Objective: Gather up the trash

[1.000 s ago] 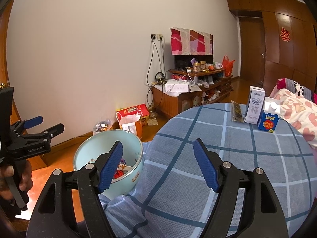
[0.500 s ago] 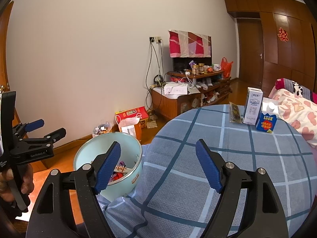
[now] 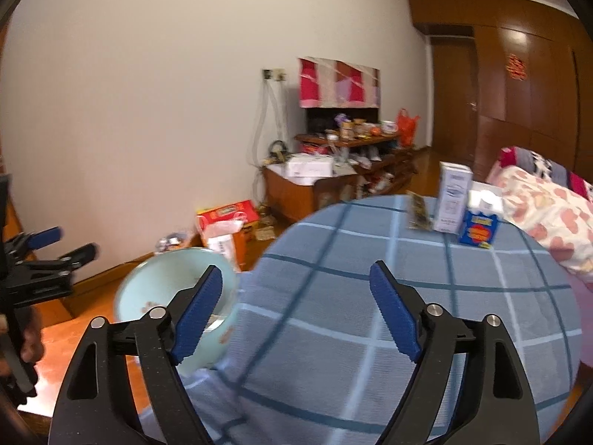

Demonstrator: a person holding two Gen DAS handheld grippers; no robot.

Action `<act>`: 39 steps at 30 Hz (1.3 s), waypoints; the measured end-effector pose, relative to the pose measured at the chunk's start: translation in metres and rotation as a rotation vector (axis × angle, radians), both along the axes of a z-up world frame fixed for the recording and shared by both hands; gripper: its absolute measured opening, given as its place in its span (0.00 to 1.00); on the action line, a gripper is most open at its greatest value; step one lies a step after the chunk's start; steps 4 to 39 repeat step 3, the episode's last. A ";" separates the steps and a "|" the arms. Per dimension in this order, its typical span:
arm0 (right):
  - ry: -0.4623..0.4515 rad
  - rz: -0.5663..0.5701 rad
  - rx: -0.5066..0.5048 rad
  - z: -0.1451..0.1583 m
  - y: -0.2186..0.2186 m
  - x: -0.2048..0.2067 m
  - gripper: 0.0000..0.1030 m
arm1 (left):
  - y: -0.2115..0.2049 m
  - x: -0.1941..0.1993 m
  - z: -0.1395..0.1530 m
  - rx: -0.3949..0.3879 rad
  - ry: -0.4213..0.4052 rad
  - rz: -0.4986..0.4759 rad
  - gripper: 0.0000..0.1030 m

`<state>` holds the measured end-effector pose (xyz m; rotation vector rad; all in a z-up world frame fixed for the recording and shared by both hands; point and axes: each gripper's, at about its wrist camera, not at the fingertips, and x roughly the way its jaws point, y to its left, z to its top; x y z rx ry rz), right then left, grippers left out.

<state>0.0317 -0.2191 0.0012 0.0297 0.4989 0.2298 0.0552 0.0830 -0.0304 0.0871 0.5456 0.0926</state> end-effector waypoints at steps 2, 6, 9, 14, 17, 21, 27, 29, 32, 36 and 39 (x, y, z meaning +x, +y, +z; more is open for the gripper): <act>0.043 -0.075 -0.021 -0.007 -0.025 0.014 0.83 | 0.001 0.001 -0.001 -0.003 0.000 0.002 0.94; 0.060 -0.098 -0.030 -0.010 -0.033 0.020 0.84 | 0.000 0.000 -0.001 -0.003 0.003 -0.001 0.94; 0.060 -0.098 -0.030 -0.010 -0.033 0.020 0.84 | 0.000 0.000 -0.001 -0.003 0.003 -0.001 0.94; 0.060 -0.098 -0.030 -0.010 -0.033 0.020 0.84 | 0.000 0.000 -0.001 -0.003 0.003 -0.001 0.94; 0.060 -0.098 -0.030 -0.010 -0.033 0.020 0.84 | 0.000 0.000 -0.001 -0.003 0.003 -0.001 0.94; 0.060 -0.098 -0.030 -0.010 -0.033 0.020 0.84 | 0.000 0.000 -0.001 -0.003 0.003 -0.001 0.94; 0.060 -0.098 -0.030 -0.010 -0.033 0.020 0.84 | 0.000 0.000 -0.001 -0.003 0.003 -0.001 0.94; 0.060 -0.098 -0.030 -0.010 -0.033 0.020 0.84 | 0.000 0.000 -0.001 -0.003 0.003 -0.001 0.94; 0.060 -0.098 -0.030 -0.010 -0.033 0.020 0.84 | 0.000 0.000 -0.001 -0.003 0.003 -0.001 0.94; 0.060 -0.098 -0.030 -0.010 -0.033 0.020 0.84 | 0.000 0.000 -0.001 -0.003 0.003 -0.001 0.94; 0.060 -0.098 -0.030 -0.010 -0.033 0.020 0.84 | 0.000 0.000 -0.001 -0.003 0.003 -0.001 0.94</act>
